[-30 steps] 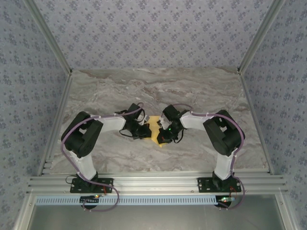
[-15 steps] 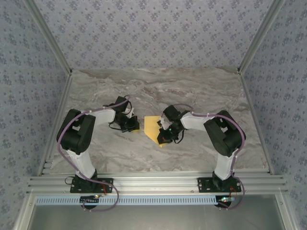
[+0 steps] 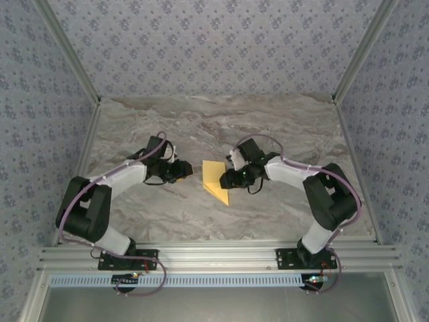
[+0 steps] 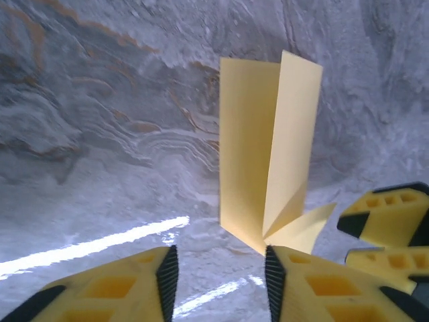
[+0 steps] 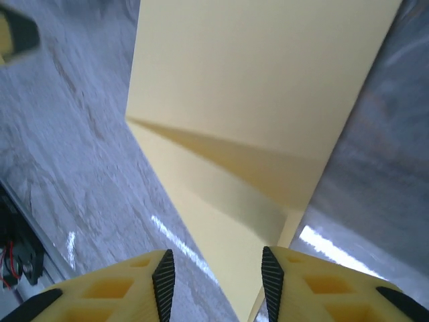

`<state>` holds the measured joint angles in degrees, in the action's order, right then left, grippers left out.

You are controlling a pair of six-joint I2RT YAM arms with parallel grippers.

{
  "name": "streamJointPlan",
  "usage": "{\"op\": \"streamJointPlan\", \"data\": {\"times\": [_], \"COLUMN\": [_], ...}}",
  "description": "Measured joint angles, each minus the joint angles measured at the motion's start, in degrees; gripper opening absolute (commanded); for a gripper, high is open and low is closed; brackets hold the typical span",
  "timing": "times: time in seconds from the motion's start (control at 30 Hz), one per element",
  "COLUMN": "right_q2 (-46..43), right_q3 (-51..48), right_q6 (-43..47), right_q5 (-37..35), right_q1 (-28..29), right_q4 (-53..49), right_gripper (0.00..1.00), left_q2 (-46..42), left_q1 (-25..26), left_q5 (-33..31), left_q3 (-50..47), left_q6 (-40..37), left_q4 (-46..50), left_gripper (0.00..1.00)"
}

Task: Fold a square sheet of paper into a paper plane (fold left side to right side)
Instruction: Third fold the triangle at the center of the table, then fourth fold the wing at the center of the table.

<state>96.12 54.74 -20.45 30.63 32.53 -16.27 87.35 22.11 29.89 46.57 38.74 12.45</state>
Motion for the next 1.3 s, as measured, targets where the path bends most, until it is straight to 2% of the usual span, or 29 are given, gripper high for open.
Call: {"op": "streamJointPlan", "data": {"times": [0.13, 0.4, 0.53, 0.63, 0.8, 0.9, 1.07, 1.3], "right_q2": [1.86, 5.05, 4.09, 0.04, -10.36, -13.29, -10.93, -4.15], "right_q3": [1.46, 2.45, 2.05, 0.44, -1.44, -2.78, -4.96, -4.57], "right_q6": [0.79, 1.90, 2.43, 3.32, 5.09, 5.53, 5.27, 5.25], "right_q5": [-0.92, -3.96, -6.86, -10.51, -18.12, -21.55, -25.92, -30.56], "right_q1": [-0.46, -0.37, -0.37, 0.15, 5.14, 10.25, 17.42, 19.37], "right_q4": [0.26, 0.17, 0.20, -0.31, -0.87, 0.35, 2.49, 3.67], "right_gripper": [0.46, 0.46, 0.53, 0.60, 0.63, 0.65, 0.66, 0.62], "left_q2": [0.17, 4.74, 8.11, 9.46, 9.84, 9.84, 9.84, 9.84], "left_q1": [2.49, 6.97, 8.28, 9.01, 9.53, 9.53, 9.53, 9.53], "left_q5": [1.66, 2.54, 2.69, 2.75, 3.37, 3.65, 3.78, 3.96], "left_q3": [-2.58, -2.64, -1.55, 0.04, 2.86, 3.72, 4.15, 5.11], "left_q6": [4.26, 9.25, 10.49, 11.45, 13.20, 14.34, 15.74, 16.50], "left_q4": [-3.45, -10.27, -11.43, -12.33, -13.75, -14.62, -15.06, -14.99], "left_gripper": [0.49, 0.50, 0.50, 0.47, 0.37, 0.36, 0.36, 0.36]}}
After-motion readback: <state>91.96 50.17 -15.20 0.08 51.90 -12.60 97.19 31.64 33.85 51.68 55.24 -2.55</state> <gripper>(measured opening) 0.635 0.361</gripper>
